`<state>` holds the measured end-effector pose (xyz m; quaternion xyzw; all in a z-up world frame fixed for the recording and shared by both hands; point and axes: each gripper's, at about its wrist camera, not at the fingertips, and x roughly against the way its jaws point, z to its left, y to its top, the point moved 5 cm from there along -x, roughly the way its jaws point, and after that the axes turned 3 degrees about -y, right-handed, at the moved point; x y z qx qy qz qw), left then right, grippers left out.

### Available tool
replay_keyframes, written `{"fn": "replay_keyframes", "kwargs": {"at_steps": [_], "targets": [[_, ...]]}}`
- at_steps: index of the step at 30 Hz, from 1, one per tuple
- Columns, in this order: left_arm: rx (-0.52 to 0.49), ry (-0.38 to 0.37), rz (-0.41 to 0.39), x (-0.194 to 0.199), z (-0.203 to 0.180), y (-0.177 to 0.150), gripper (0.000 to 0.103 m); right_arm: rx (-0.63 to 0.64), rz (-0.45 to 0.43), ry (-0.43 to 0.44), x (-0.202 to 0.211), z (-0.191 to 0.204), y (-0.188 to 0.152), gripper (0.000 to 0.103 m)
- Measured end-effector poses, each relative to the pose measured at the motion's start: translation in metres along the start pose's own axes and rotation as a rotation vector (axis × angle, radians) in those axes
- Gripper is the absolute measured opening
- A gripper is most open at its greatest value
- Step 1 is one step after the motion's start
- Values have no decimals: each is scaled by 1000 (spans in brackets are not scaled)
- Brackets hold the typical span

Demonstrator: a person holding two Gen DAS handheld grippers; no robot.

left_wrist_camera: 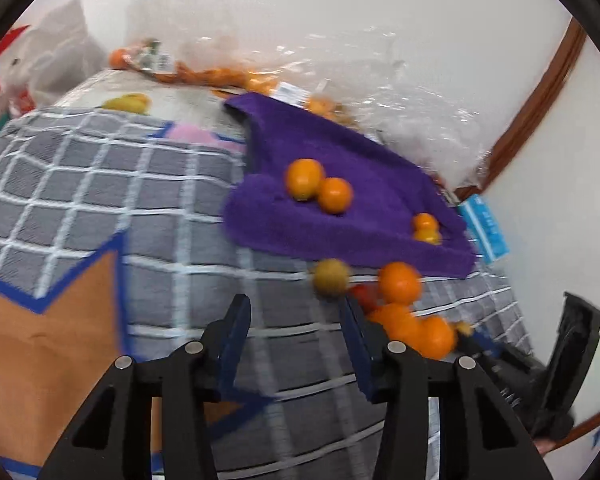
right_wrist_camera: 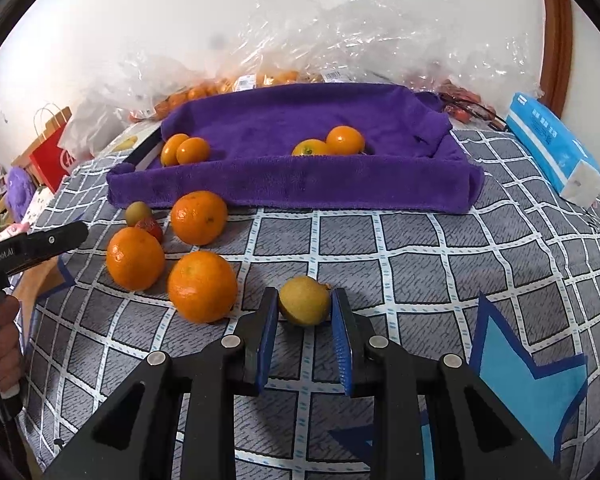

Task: Organize fruits
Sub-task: 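Grasp a yellow-green fruit with the right tool while the left tool grasps another, then hold both yellow-green fruits and lift them off the bed cover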

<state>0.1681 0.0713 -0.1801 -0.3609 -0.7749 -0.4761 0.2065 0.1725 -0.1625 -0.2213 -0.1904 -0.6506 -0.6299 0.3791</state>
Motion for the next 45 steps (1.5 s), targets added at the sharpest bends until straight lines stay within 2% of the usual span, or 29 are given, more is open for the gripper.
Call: {"fn": "replay_keyframes", "kwargs": {"at_steps": [3,9,14,18,21,22,25,27,33,34,37,45], "targets": [[-16,5,1,-11,-15,8,38,-3,-10,27,2,0,0,27],[84,-14,25,-33,-13,14,35,-43,-40,84,9,-5,1,27],[103,0,48,-46,-11,15,23,-61,-37,96,8,-8,1,27],[77,4,46,-46,-12,14,24,-49,-34,98,7,-6,2,27],[89,6,17,-31,-8,15,24,-60,-37,98,8,-8,1,27],[72,30,8,-24,-6,15,24,-63,-38,98,8,-9,1,27],[-16,184,-3,-7,5,8,24,-63,-37,96,8,-9,1,27],[-54,219,3,-3,12,2,24,-61,-36,96,8,-8,1,27],[-86,160,31,-12,14,-7,32,-56,-30,94,7,-8,1,27],[-101,174,5,-13,13,-7,32,-59,-31,97,7,-8,1,27],[-121,198,11,-15,8,-8,30,-66,-32,99,7,-9,1,27],[-73,173,-4,-13,11,-7,30,-54,-28,93,6,-7,1,27]]}}
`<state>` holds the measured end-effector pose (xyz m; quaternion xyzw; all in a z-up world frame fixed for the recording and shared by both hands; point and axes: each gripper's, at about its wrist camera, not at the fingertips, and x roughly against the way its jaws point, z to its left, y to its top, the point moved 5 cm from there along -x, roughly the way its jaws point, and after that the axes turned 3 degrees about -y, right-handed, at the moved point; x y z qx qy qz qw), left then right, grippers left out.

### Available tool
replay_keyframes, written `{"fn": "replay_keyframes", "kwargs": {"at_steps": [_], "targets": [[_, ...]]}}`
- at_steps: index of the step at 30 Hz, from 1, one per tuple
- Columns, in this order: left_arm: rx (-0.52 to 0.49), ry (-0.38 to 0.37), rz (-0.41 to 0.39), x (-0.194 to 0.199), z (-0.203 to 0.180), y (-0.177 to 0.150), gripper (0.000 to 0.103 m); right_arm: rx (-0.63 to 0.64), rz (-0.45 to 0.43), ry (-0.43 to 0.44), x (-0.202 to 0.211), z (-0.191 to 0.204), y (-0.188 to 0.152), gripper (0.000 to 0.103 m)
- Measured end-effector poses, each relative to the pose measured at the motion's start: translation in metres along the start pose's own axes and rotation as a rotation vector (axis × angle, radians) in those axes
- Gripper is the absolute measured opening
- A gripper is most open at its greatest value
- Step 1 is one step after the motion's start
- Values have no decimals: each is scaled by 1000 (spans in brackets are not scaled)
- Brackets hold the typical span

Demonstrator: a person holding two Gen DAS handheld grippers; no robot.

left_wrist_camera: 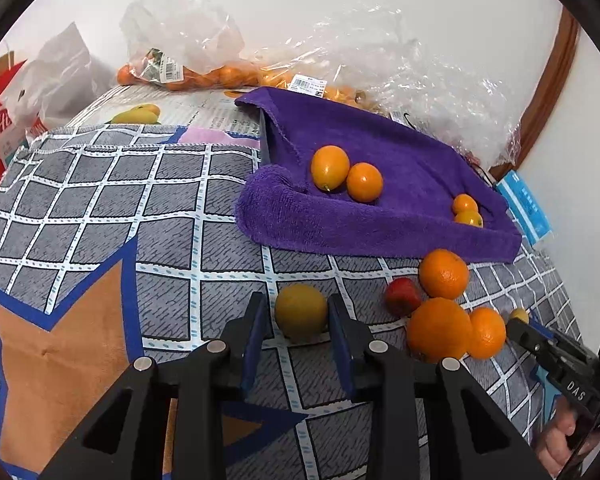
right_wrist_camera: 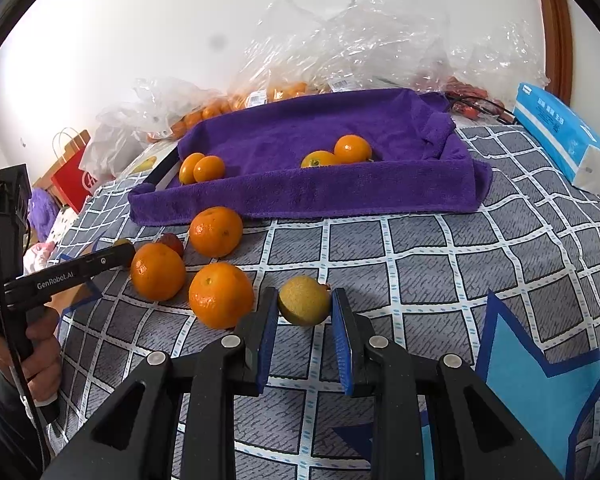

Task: Organize fruits
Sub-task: 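Hold both yellow-green fruits and lift them off the bed cover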

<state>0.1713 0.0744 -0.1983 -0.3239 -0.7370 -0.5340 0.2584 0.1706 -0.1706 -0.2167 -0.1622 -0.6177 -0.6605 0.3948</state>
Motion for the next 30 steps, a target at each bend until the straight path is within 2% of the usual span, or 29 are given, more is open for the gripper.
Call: {"fn": "replay_keyframes", "kwargs": {"at_steps": [7,12,17,19,23,30], "targets": [[12,0,-4,-1,0,1,30,23,1,-35,-1,3,-1,27],[35,-27,-5,-1,3,2,30,51,-1,-54,-1,7,-1,27],[18,-19,1,-2,1,2,30,48,5,-62,-2,6,-1,27],[21,-36,-2,-1,1,2,25,41,-2,-60,0,5,-1,27],[36,-86,-4,1,3,0,25,18,-18,-32,3,1,0,27],[35,-71,-43,8,3,2,25,7,-39,-17,7,1,0,27]]}}
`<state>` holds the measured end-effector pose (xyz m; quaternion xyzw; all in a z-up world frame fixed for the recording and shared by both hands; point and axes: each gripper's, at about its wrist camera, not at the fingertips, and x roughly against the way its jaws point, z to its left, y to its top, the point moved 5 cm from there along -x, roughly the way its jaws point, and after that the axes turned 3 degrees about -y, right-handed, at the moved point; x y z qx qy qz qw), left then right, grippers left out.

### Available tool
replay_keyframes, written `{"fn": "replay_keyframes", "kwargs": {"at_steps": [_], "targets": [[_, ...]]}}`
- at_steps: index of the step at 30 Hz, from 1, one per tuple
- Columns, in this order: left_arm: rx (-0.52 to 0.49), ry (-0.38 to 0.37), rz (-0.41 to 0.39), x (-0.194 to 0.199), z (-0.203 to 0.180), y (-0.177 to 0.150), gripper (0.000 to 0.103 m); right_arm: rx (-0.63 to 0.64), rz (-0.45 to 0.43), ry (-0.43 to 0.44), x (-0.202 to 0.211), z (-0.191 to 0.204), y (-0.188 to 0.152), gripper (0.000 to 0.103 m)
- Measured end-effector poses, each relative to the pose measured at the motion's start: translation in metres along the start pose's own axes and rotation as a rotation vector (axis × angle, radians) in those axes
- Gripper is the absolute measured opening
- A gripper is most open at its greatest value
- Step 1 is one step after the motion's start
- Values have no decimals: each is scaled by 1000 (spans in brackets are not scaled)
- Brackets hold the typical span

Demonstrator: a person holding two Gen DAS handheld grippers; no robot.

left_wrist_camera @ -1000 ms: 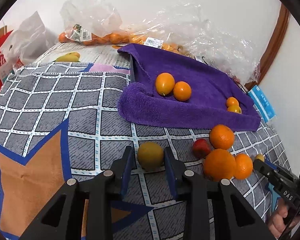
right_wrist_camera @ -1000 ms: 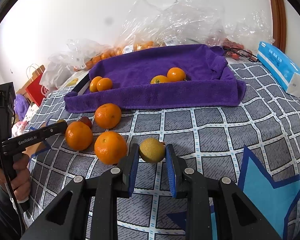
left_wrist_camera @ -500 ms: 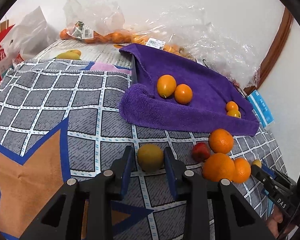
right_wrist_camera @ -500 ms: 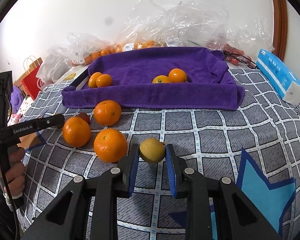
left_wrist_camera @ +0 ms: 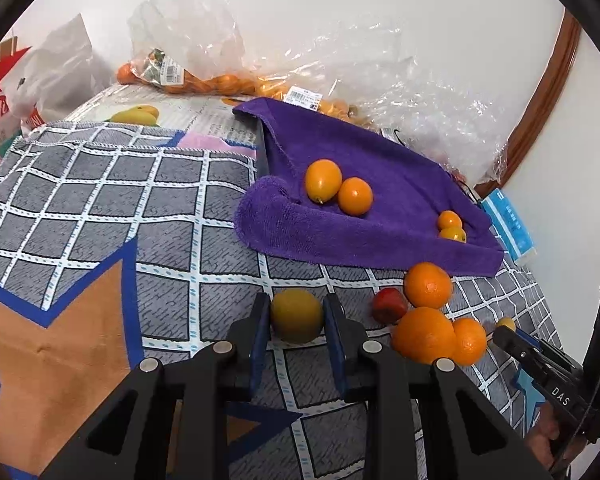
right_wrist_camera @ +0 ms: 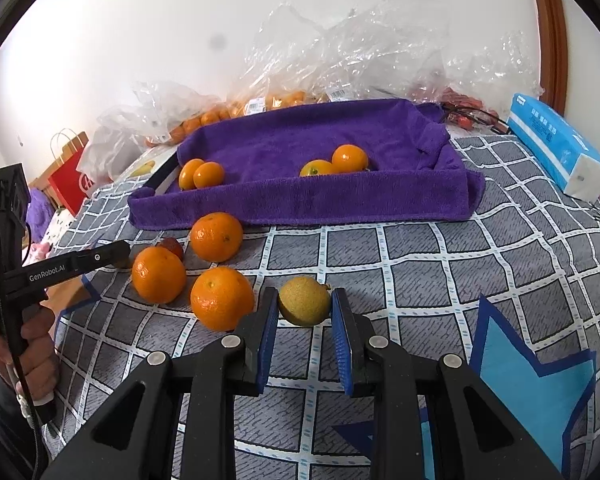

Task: Organize fruits
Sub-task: 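Hold both yellow-green fruits and lift them off the bed cover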

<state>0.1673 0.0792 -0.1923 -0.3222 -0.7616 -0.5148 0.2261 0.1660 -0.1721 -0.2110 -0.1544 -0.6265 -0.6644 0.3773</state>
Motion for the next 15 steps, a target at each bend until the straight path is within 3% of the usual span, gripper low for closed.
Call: {"fn": "replay_keyframes", "kwargs": {"at_steps": [15], "targets": [[-94,14,-107,22,-18,2,25,-4,-31,-3,8,-1,1,27]]}}
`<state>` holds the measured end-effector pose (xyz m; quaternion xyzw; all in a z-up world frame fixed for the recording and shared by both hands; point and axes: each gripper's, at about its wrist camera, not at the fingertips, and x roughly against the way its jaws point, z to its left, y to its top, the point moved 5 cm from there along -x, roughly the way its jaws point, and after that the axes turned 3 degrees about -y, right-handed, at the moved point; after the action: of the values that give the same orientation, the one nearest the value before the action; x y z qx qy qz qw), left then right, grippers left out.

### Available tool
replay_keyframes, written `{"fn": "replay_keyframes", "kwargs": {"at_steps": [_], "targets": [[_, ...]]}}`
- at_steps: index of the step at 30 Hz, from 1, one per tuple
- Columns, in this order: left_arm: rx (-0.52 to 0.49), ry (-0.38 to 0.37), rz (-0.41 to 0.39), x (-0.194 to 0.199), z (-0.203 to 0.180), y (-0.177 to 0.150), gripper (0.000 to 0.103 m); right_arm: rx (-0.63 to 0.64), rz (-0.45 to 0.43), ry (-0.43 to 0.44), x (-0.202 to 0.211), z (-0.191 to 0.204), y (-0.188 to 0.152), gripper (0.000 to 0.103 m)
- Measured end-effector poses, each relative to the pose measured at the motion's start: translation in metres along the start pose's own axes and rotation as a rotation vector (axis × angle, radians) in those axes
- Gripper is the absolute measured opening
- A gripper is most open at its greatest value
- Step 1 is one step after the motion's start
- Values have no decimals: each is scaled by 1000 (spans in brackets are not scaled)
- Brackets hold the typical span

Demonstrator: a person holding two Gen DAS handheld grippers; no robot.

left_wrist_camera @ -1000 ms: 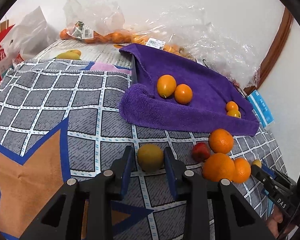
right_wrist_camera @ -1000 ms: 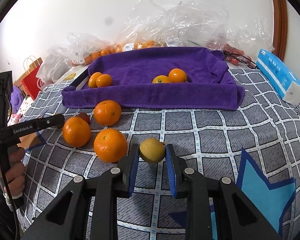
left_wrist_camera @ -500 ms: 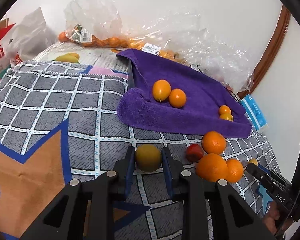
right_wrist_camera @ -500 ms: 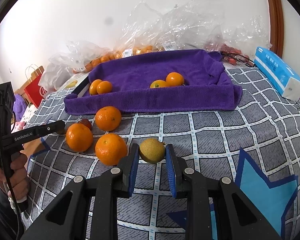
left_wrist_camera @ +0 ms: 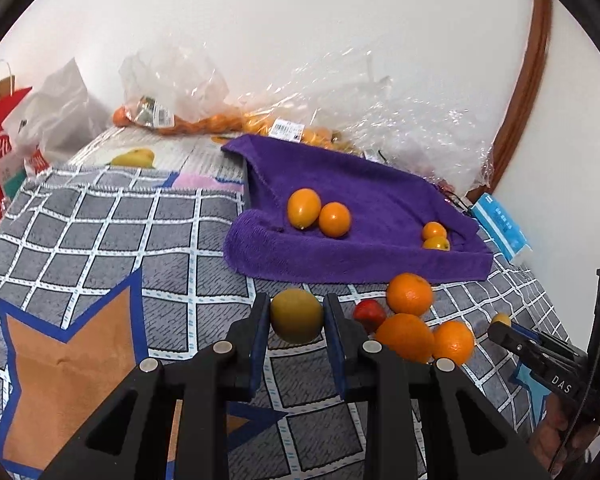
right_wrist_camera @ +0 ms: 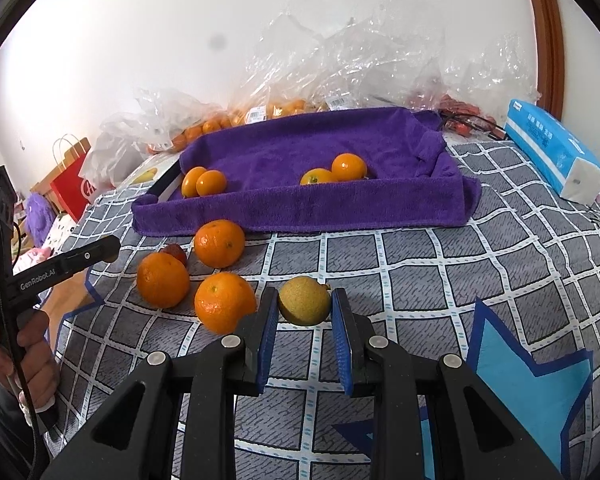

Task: Organize fruits
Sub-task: 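Hold both yellow-green fruits and lift them off the bed cover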

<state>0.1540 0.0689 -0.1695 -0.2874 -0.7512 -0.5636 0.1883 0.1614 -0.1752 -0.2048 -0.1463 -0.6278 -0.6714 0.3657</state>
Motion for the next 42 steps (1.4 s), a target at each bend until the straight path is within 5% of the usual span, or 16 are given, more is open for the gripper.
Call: {"fn": "replay_keyframes", "kwargs": {"at_steps": [33,42], "targets": [[-53,-94,-25,11,-20,-5,25,-92,-10,-36,25,-18,-7,27],[7,-85,-22,16,-12,-5,25,-48,-65,-42,41,-6,13,27]]}}
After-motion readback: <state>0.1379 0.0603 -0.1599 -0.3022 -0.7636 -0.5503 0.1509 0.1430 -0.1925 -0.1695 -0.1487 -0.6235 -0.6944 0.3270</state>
